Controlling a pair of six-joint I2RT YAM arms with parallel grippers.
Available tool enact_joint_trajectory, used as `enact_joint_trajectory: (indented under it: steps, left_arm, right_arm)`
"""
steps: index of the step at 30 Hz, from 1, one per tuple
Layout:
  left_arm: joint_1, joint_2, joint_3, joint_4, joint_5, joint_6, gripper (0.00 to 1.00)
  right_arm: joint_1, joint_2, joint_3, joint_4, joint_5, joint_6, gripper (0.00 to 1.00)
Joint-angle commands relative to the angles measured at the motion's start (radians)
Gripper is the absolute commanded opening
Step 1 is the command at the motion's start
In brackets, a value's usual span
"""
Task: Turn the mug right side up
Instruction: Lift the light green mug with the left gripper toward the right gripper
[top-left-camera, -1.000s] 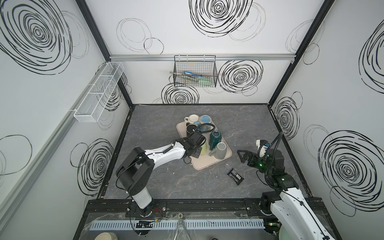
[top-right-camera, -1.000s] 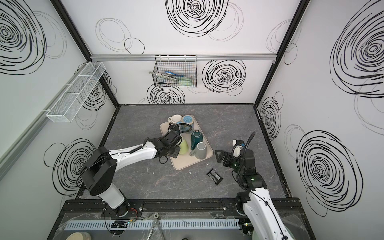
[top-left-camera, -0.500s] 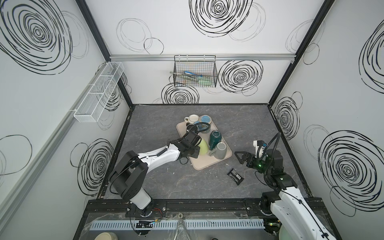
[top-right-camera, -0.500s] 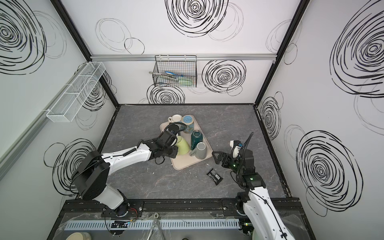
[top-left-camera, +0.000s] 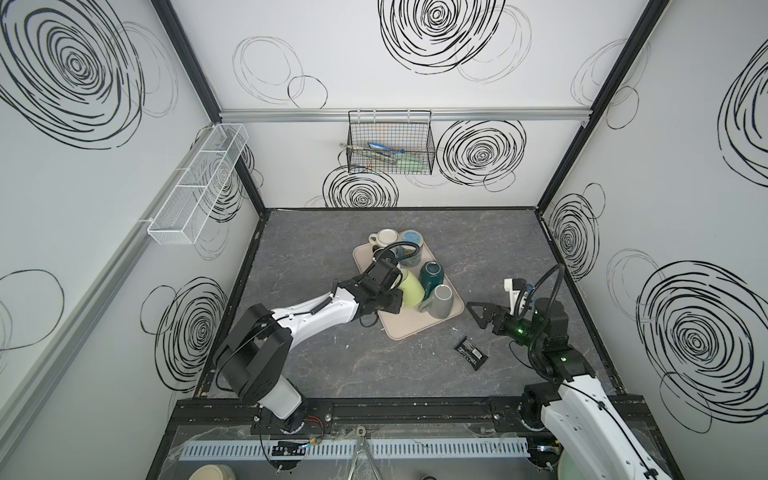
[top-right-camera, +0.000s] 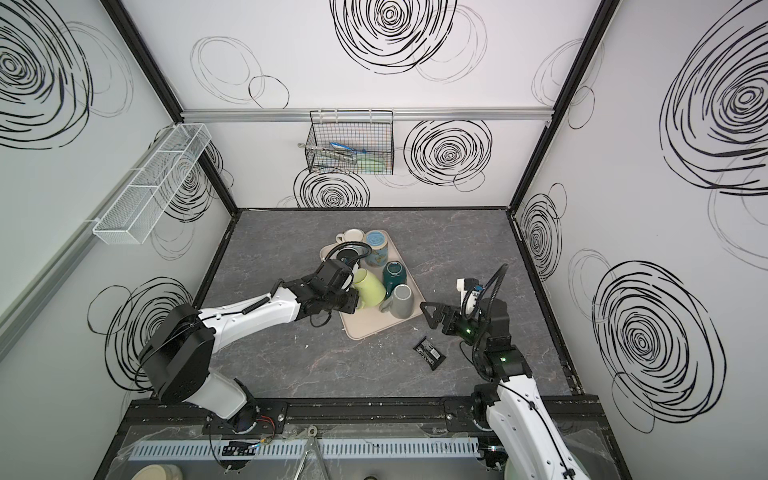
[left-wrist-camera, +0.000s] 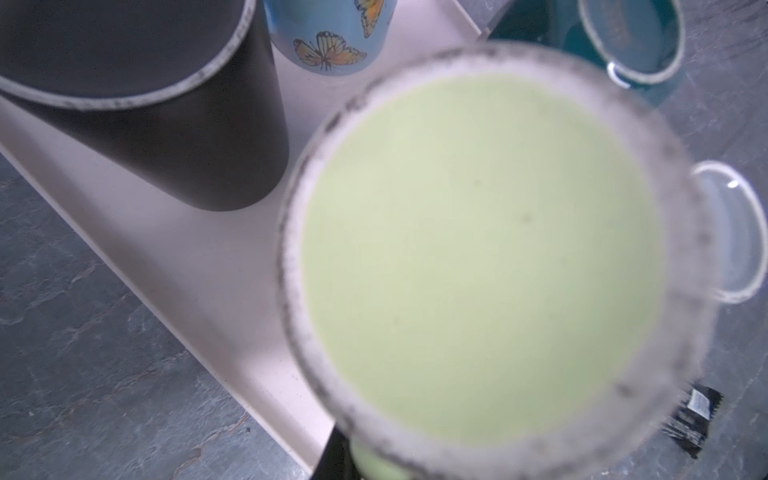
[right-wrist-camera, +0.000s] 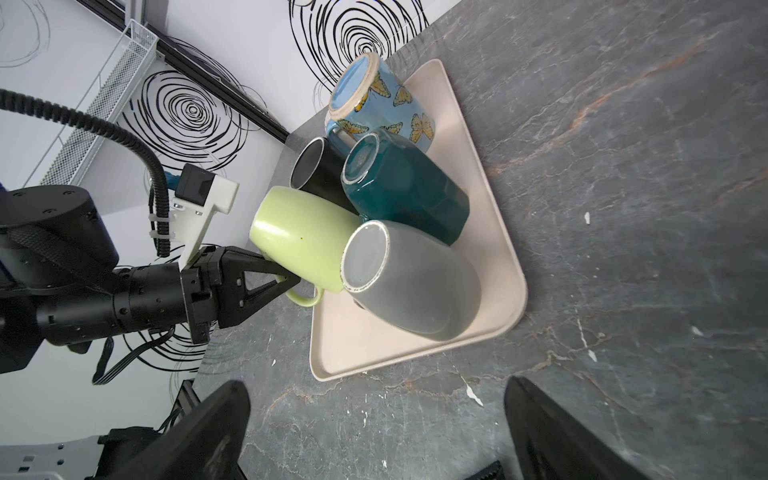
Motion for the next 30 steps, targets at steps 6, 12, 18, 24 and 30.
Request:
enact_joint_trajectory:
  steps: [6,12,18,24,30]
  left_arm:
    - [0.008,-0.073,0.017,0.158,0.046,-0.043,0.00]
    - [0.007,-0.117,-0.015,0.204,0.087,-0.068,0.00]
    - [0.005,-0.161,-0.041,0.257,0.143,-0.109,0.00]
    - [0.002,-0.181,-0.035,0.309,0.186,-0.147,0.00]
    - [0.002,-0.170,-0.036,0.387,0.256,-0.187,0.00]
  right_arm:
    - [0.021,0.039,-0.002,0.081,-0.038,0.024,1.00]
    - [0.086,0.044,-0.019,0.162,-0.028,0.082,1.00]
    - [0.138,0.060,0.007,0.186,0.035,0.093,1.00]
    - [0.191,0.074,0.031,0.227,0.042,0.114,1.00]
    - [0.216,0.073,0.022,0.288,0.049,0.150,1.00]
